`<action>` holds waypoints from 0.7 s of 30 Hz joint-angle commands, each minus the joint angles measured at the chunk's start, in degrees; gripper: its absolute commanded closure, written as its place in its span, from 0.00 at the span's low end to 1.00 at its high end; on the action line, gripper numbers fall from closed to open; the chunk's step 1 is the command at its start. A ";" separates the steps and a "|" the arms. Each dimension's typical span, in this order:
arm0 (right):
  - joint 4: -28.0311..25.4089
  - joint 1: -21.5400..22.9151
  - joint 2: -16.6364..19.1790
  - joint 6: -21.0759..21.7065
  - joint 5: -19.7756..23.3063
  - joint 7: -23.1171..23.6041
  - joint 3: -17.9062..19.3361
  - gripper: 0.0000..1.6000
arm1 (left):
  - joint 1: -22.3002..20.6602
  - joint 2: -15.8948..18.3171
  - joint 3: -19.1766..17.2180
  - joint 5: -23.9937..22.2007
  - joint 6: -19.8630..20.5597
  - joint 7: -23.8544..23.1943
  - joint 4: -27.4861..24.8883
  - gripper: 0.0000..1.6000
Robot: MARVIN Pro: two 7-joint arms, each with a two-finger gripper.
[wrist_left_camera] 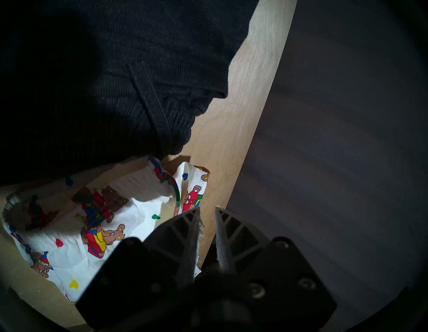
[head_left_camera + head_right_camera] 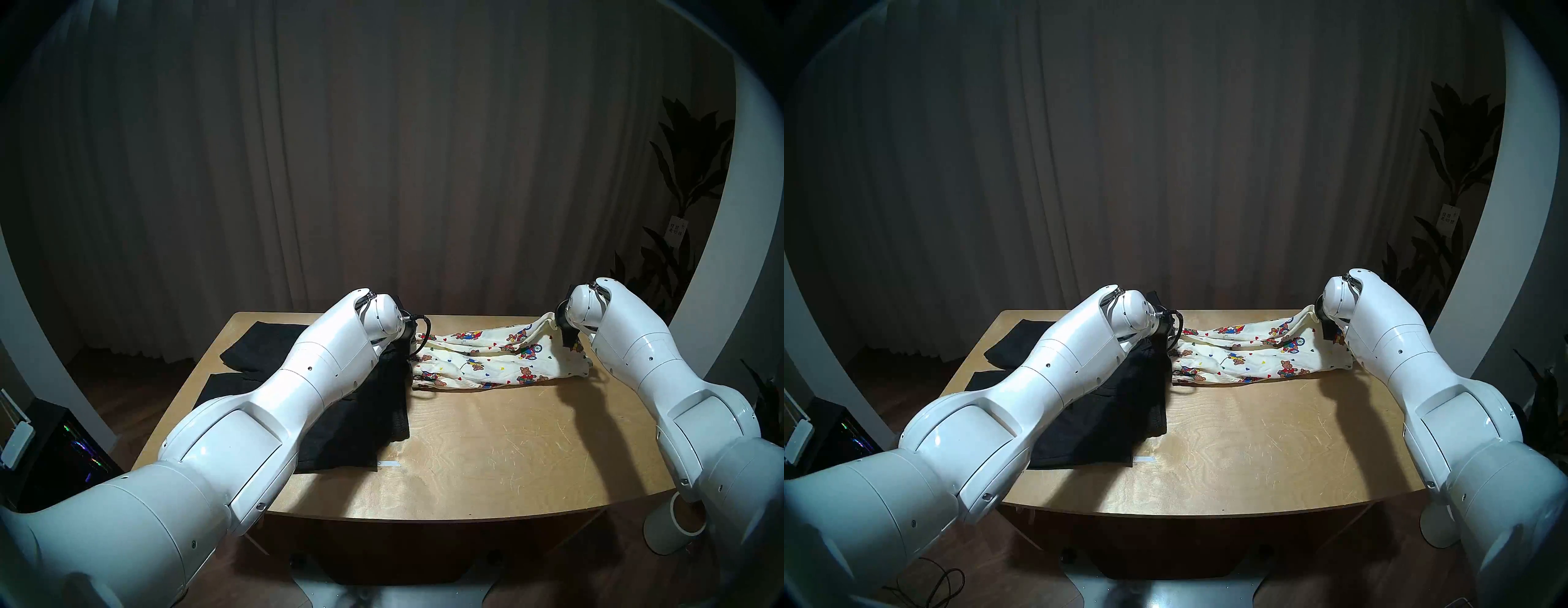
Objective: Fold pants twice and stack them
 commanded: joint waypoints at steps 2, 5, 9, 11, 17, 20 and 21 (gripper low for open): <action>1.16 3.75 -1.54 -0.68 -0.99 1.02 -0.27 0.15 | -3.03 -1.12 -0.61 0.25 0.17 -0.94 0.10 0.71; 2.07 4.35 -2.06 -0.97 -1.28 1.18 -0.53 0.00 | -3.24 -1.29 -0.75 0.47 0.23 -1.10 0.35 0.73; 3.26 5.09 -2.77 -1.33 -1.65 1.40 -0.91 0.00 | -3.48 -1.49 -0.92 0.75 0.31 -1.27 0.67 0.76; 3.87 5.48 -3.14 -1.51 -1.85 1.56 -1.09 0.00 | -3.62 -1.60 -0.99 0.91 0.36 -1.37 0.84 0.78; 5.59 6.53 -4.13 -2.03 -2.52 2.05 -1.68 0.00 | -4.10 -1.88 -1.17 1.40 0.56 -1.65 1.33 0.82; 6.55 6.96 -4.62 -2.31 -2.83 2.22 -1.98 0.00 | -4.34 -2.00 -1.27 1.64 0.66 -1.78 1.60 0.82; 6.76 7.10 -4.70 -2.36 -2.91 2.29 -2.04 0.00 | -4.42 -2.03 -1.29 1.70 0.69 -1.81 1.65 0.82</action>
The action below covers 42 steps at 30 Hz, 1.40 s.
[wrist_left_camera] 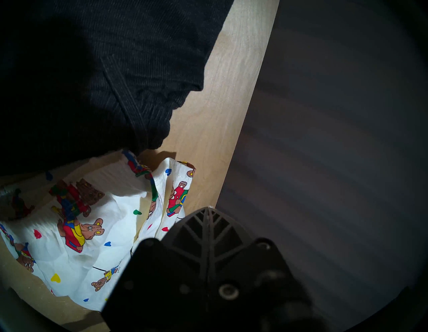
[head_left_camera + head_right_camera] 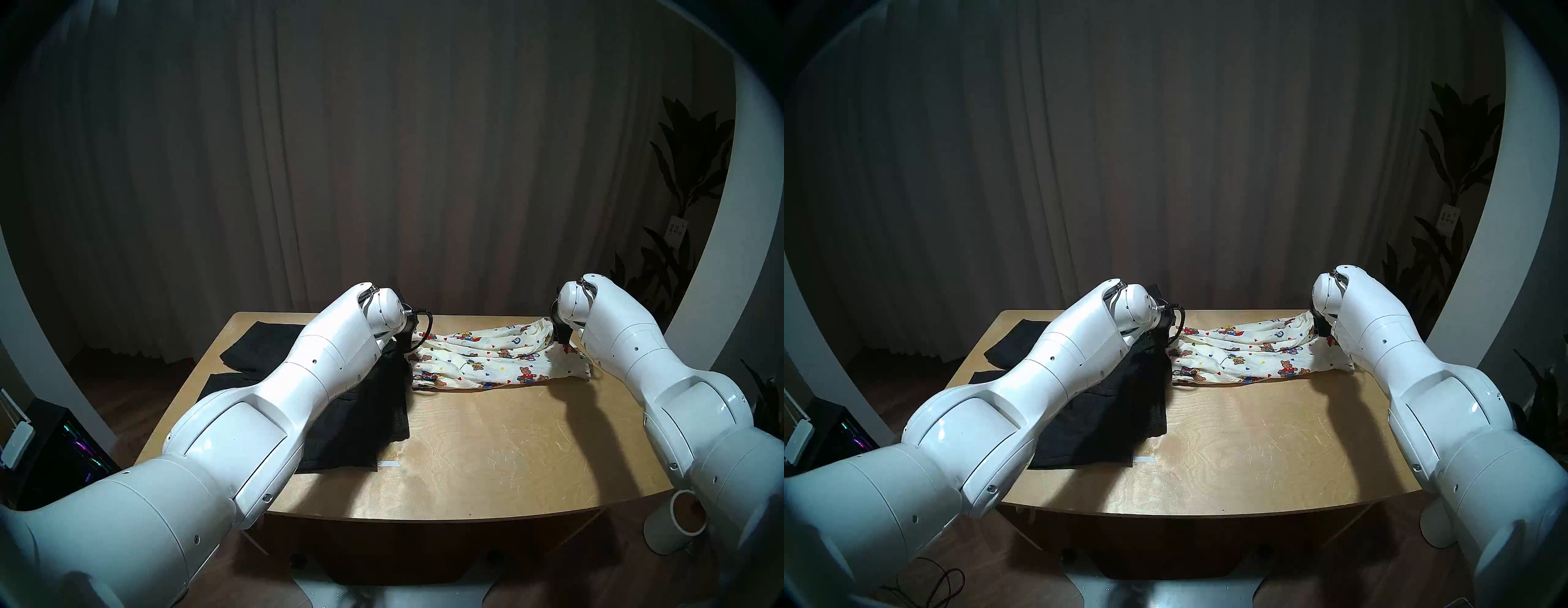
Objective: Fold pants twice and stack them
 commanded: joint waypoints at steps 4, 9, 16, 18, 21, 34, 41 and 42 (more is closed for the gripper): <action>1.60 3.73 -1.59 -0.73 -1.31 1.23 -0.66 0.00 | -3.15 -0.80 -0.56 0.51 0.38 -0.99 0.12 0.82; 3.08 4.44 -2.18 -1.12 -2.27 1.68 -1.60 0.00 | -3.62 -0.94 -0.84 0.91 0.58 -1.20 0.52 0.81; 5.13 5.65 -2.99 -1.56 -3.78 2.13 -3.23 0.00 | -4.53 -1.18 -1.21 1.47 0.91 -1.54 1.16 0.75; 5.66 5.92 -3.18 -1.64 -4.24 2.25 -3.74 0.00 | -4.73 -1.25 -1.27 1.62 0.99 -1.62 1.34 0.75; 6.55 6.20 -3.51 -1.73 -4.95 2.42 -4.54 0.00 | -4.99 -1.41 -1.35 1.86 1.15 -1.77 1.65 0.65; 10.93 6.36 -5.29 -1.92 -7.62 3.38 -8.13 0.00 | -6.15 -1.71 -1.21 3.53 2.01 -2.78 3.01 0.00; 12.82 6.68 -6.60 -1.89 -8.46 3.83 -9.52 0.00 | -6.77 -1.66 -1.11 4.63 2.53 -3.37 3.60 0.00; 13.01 6.68 -6.82 -1.91 -8.61 3.88 -9.74 0.00 | -6.84 -1.61 -1.05 4.83 2.59 -3.44 3.65 0.00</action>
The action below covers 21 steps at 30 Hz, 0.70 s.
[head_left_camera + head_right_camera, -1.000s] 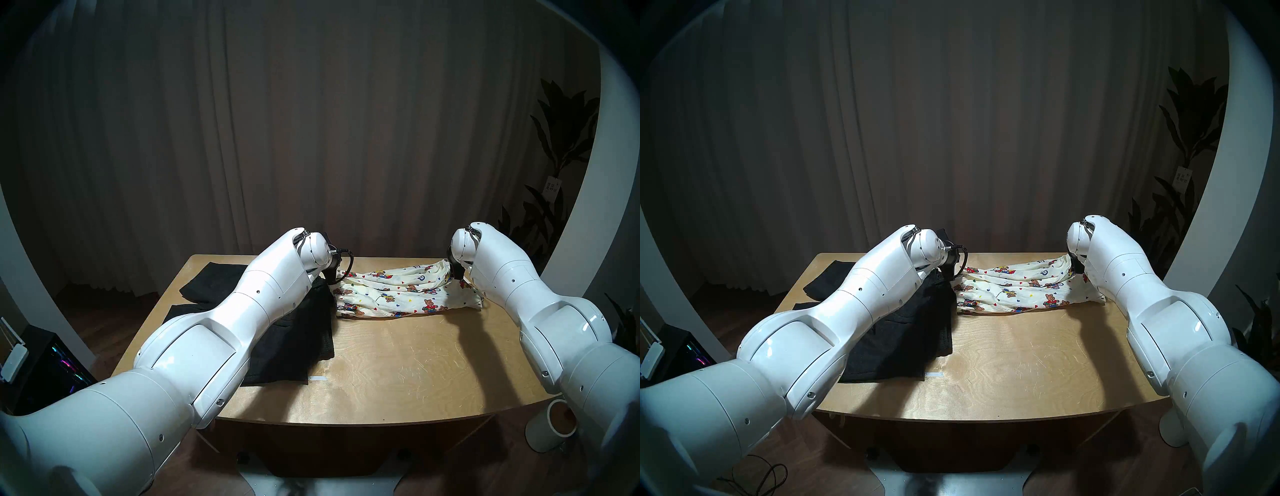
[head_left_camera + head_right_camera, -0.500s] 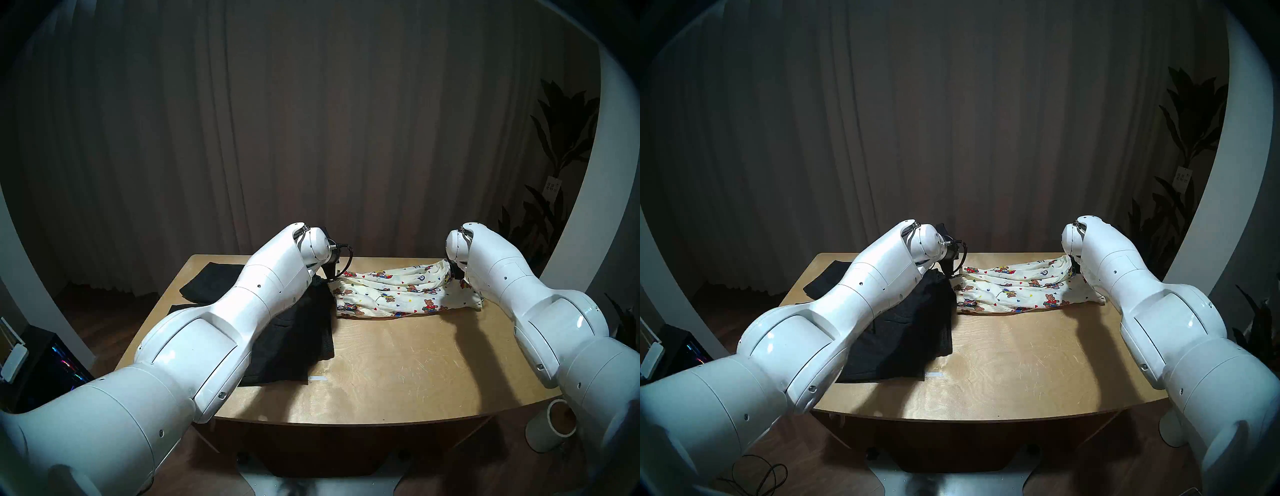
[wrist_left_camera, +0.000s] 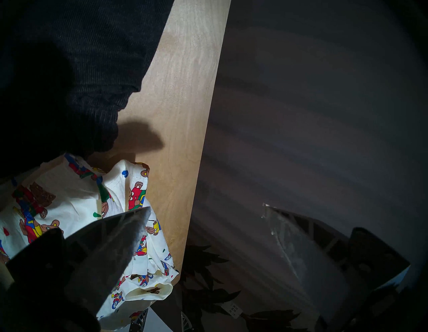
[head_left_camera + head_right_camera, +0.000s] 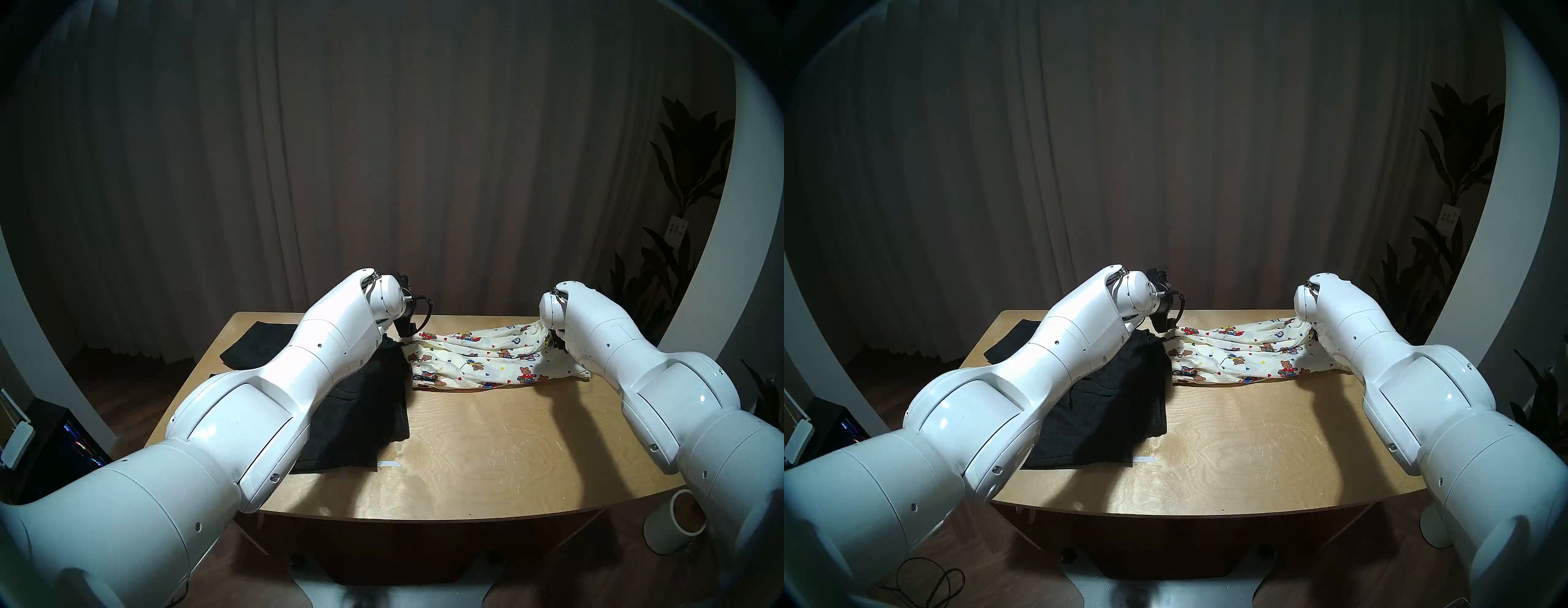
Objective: Fold pants twice and stack them
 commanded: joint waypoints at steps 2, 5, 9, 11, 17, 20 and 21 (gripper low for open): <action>0.83 2.05 -2.00 0.01 -1.17 1.01 -1.19 0.00 | -3.23 -0.18 0.06 1.08 0.63 -1.33 -0.03 0.00; 1.35 2.36 -2.77 0.01 -1.42 1.17 -1.65 0.00 | -3.50 -0.07 0.06 1.53 0.83 -1.54 0.19 0.00; 1.85 2.64 -3.78 -0.03 -1.74 1.44 -2.24 0.00 | -3.73 0.09 -0.01 2.06 1.04 -1.80 0.48 0.00; 1.98 2.69 -4.20 -0.04 -1.83 1.67 -2.44 0.00 | -3.83 0.17 0.00 2.32 1.15 -1.94 0.61 0.00; 2.46 2.64 -5.24 -0.01 -2.16 2.47 -3.18 0.00 | -3.99 0.53 -0.11 3.14 1.49 -2.35 1.07 0.00; 2.68 2.49 -5.61 0.01 -2.30 2.85 -3.51 0.00 | -4.01 0.74 -0.13 3.49 1.63 -2.54 1.31 0.00; 2.78 2.43 -5.74 0.01 -2.37 2.98 -3.63 0.00 | -4.00 0.81 -0.13 3.62 1.69 -2.60 1.38 0.00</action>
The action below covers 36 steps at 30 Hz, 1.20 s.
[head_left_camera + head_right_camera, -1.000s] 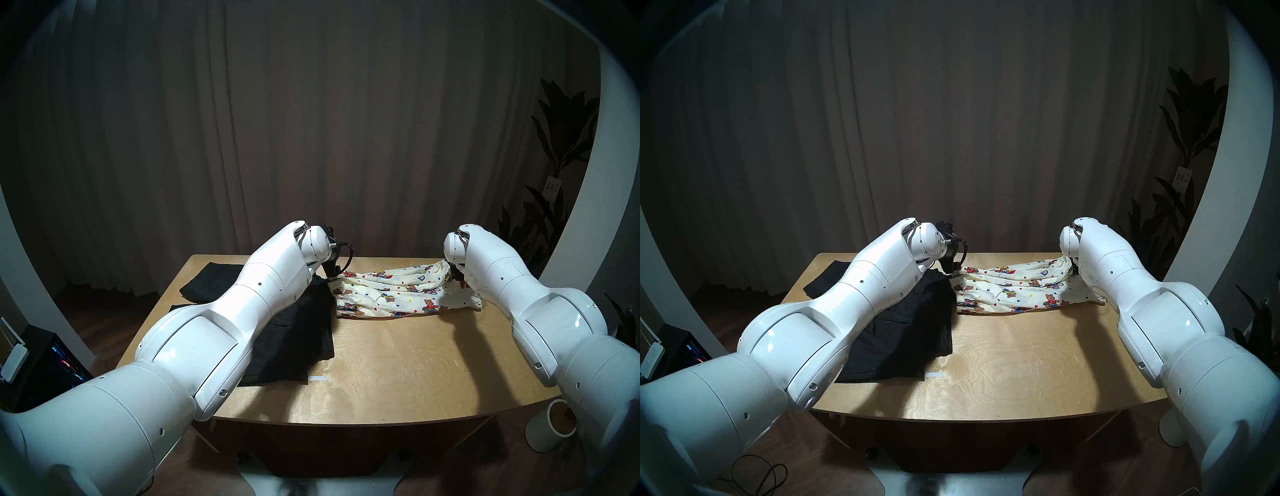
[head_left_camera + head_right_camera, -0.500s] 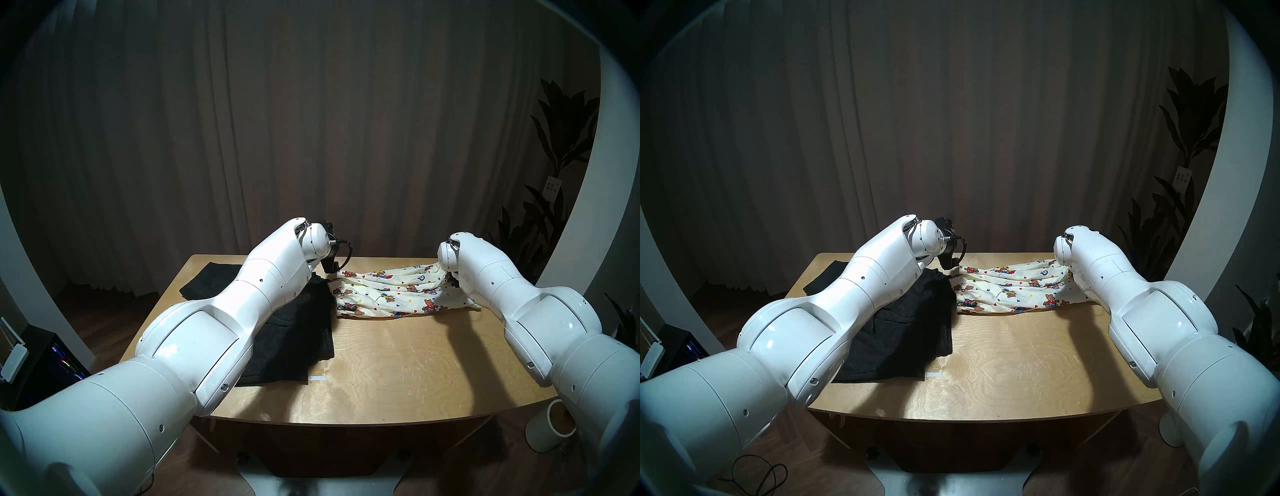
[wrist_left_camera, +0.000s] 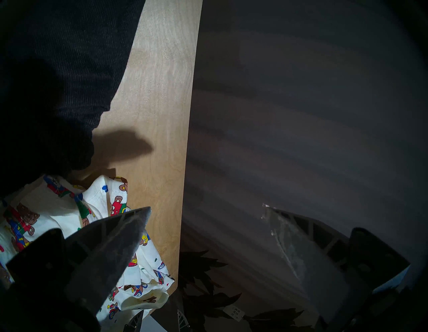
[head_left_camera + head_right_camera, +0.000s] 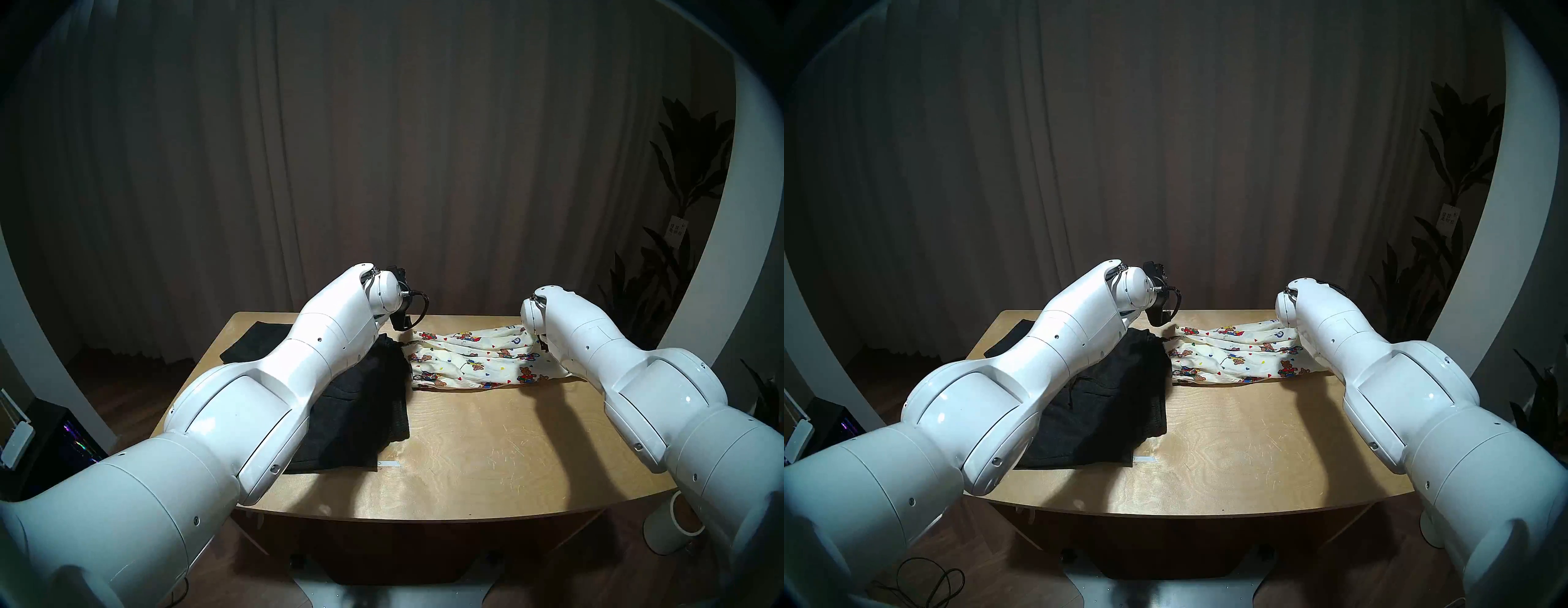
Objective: Fold pants twice and stack them
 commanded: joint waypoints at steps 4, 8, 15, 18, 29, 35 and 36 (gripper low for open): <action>0.46 1.24 -1.81 0.10 -0.58 1.87 -0.73 0.00 | -2.35 0.81 -0.07 1.12 0.56 -1.26 0.16 0.00; 0.83 1.22 -2.05 0.08 -0.74 2.55 -1.06 0.00 | -2.19 1.10 -0.03 1.56 0.78 -1.47 0.54 0.00; 1.23 1.84 -1.79 0.27 -1.02 3.97 -1.41 0.00 | -2.50 1.79 0.18 2.68 1.20 -2.39 0.82 0.00; 1.32 2.37 -1.43 0.50 -1.11 4.76 -1.44 0.00 | -2.69 2.05 0.41 3.38 1.49 -2.97 0.75 0.00; 0.66 6.56 -0.17 2.41 -1.23 8.07 -0.64 0.00 | -3.12 2.81 1.83 6.05 2.43 -5.42 0.50 0.00; 0.63 7.79 0.72 4.45 -1.17 10.70 0.21 0.00 | -3.10 2.90 4.35 8.64 2.97 -7.65 0.05 0.00; 0.63 7.79 0.72 4.45 -1.17 10.70 0.21 0.00 | -3.10 2.90 4.35 8.64 2.97 -7.65 0.05 0.00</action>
